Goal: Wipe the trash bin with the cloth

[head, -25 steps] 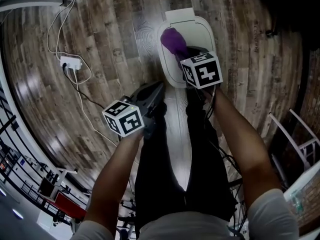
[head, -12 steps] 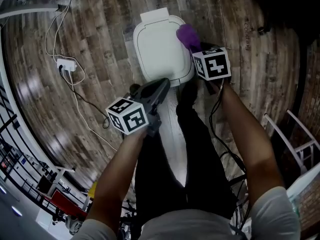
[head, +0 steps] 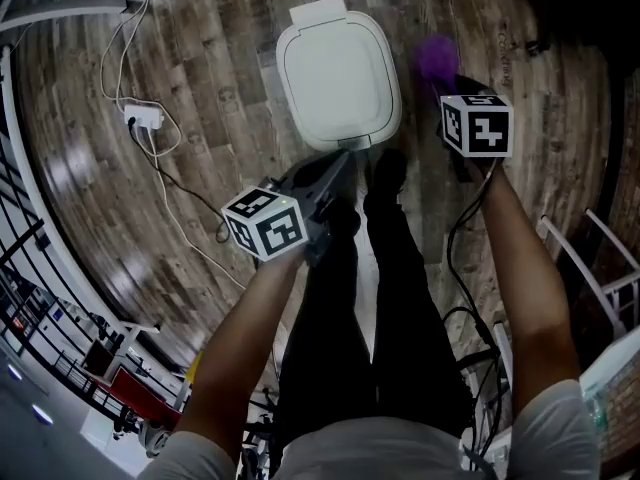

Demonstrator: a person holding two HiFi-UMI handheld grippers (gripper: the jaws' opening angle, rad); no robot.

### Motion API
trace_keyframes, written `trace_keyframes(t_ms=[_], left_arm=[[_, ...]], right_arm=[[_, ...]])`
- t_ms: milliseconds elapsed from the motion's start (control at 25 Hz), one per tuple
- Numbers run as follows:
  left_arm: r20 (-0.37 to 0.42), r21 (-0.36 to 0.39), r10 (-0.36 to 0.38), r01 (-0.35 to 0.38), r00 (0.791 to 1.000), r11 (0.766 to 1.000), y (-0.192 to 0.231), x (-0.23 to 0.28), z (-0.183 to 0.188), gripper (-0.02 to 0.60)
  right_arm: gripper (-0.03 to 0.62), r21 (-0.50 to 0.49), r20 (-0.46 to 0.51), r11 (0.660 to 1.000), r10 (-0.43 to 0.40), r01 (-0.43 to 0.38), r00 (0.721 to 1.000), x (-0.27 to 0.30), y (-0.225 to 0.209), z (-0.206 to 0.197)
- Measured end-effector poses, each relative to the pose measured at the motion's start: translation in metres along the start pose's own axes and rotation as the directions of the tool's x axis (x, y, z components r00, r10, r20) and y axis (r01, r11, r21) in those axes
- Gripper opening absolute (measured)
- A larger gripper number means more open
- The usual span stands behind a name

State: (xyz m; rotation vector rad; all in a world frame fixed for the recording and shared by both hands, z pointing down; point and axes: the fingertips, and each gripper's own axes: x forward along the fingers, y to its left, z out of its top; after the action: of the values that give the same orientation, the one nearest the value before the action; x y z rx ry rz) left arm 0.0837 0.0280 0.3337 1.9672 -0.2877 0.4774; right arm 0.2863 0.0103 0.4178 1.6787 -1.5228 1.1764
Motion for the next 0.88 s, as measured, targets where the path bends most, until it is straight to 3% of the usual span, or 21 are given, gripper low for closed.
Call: trace_keyframes(t_ms=[480,880], left_arm=[[0.002,-0.012,0.041,-0.041,0.999,0.999,0.058,-0.056,-0.021,0.003],[0.011,-0.046,0.063,-0.062,0.998,0.997,0.083,-0.088,-0.027,0.003]], right_arm=[[0.097,-0.078,0.071,0.987,0.144,-0.138,0.987,0.006,0.130,-0.004],[0.097,-0.168,0.015,0.931,0.332,-0.325,0.943,0.018,0.263,-0.024]])
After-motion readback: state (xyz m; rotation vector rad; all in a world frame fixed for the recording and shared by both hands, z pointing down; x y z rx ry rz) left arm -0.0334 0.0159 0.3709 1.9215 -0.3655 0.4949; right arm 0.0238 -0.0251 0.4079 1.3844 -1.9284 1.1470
